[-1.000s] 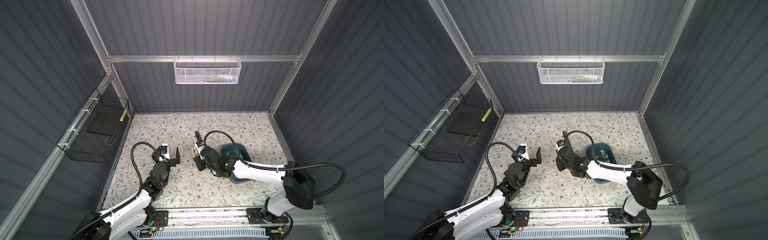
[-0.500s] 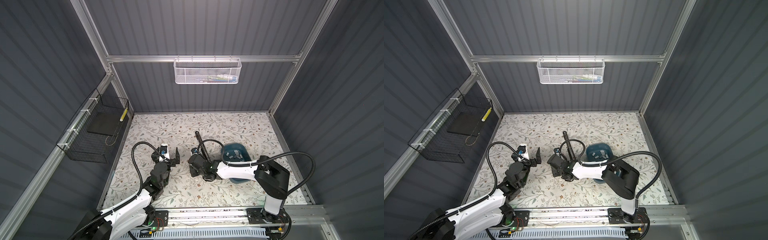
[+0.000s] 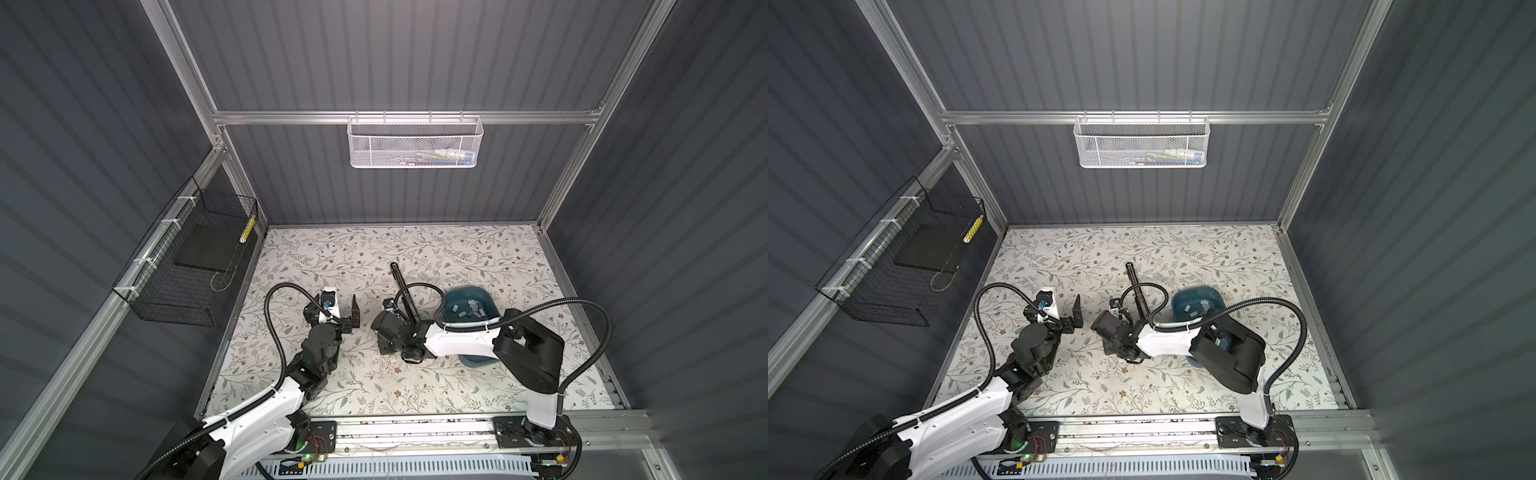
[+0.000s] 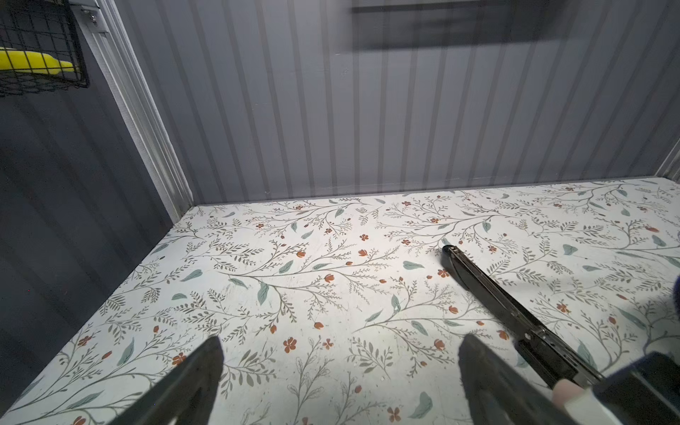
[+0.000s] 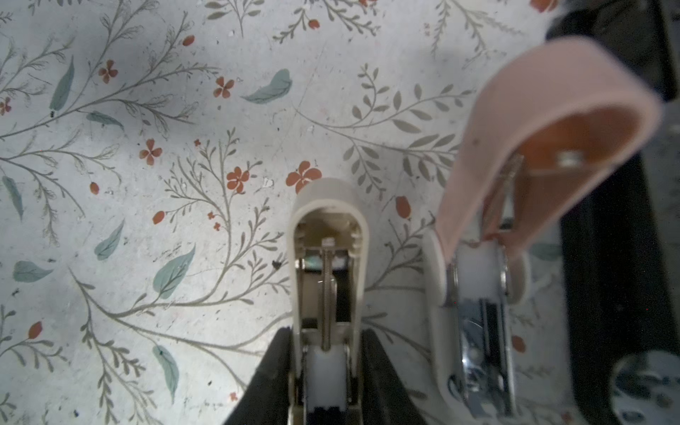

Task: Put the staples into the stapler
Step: 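Lower the beige object beside the pink remover and open the right gripper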

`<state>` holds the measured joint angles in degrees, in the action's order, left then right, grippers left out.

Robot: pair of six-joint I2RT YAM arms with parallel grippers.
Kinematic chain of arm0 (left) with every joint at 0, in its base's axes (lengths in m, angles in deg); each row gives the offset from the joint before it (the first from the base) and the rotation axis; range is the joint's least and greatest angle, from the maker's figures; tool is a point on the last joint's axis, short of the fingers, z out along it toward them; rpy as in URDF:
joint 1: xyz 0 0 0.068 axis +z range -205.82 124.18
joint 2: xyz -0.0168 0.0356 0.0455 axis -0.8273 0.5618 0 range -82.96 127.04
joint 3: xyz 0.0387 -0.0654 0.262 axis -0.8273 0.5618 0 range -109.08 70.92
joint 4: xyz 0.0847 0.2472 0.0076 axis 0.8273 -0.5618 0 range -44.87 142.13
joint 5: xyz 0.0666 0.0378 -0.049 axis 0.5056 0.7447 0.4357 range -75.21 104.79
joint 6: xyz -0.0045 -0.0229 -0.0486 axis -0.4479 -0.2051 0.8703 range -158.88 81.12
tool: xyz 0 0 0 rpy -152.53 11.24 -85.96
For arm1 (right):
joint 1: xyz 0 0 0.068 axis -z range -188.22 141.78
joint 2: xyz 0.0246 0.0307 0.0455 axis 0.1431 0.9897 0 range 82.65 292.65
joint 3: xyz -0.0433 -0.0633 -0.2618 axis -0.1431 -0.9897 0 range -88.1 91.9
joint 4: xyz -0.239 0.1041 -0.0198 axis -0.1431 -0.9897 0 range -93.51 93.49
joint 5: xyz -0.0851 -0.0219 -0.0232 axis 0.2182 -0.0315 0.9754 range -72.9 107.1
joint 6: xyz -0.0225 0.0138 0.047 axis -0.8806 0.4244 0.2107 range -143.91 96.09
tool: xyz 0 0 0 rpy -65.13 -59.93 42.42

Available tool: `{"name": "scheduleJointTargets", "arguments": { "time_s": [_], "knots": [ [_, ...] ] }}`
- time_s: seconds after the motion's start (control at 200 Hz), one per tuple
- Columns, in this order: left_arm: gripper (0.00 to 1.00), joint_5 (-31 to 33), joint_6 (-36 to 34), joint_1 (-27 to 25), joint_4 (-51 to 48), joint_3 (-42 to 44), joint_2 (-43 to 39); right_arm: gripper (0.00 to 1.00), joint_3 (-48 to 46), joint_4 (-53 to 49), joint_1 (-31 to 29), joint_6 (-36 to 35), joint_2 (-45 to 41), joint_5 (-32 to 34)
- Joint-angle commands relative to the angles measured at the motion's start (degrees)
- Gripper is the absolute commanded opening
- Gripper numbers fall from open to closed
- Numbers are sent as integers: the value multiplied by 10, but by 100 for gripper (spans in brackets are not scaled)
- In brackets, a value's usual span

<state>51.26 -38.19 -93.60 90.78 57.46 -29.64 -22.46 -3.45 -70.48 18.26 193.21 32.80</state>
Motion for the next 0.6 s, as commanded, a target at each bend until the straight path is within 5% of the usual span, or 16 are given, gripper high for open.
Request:
{"name": "scheduleJointTargets", "arguments": {
  "time_s": [0.0,0.44,0.595],
  "knots": [
    [100,8,3,3,16,-13,-6,38,3,-21,-2,7,5,13],
    [100,8,13,3,29,-11,-1,84,-47,17,-7,-70,-141,34],
    [100,108,158,3,28,-7,-14,99,-75,14,-5,-110,-246,94]
  ]
}}
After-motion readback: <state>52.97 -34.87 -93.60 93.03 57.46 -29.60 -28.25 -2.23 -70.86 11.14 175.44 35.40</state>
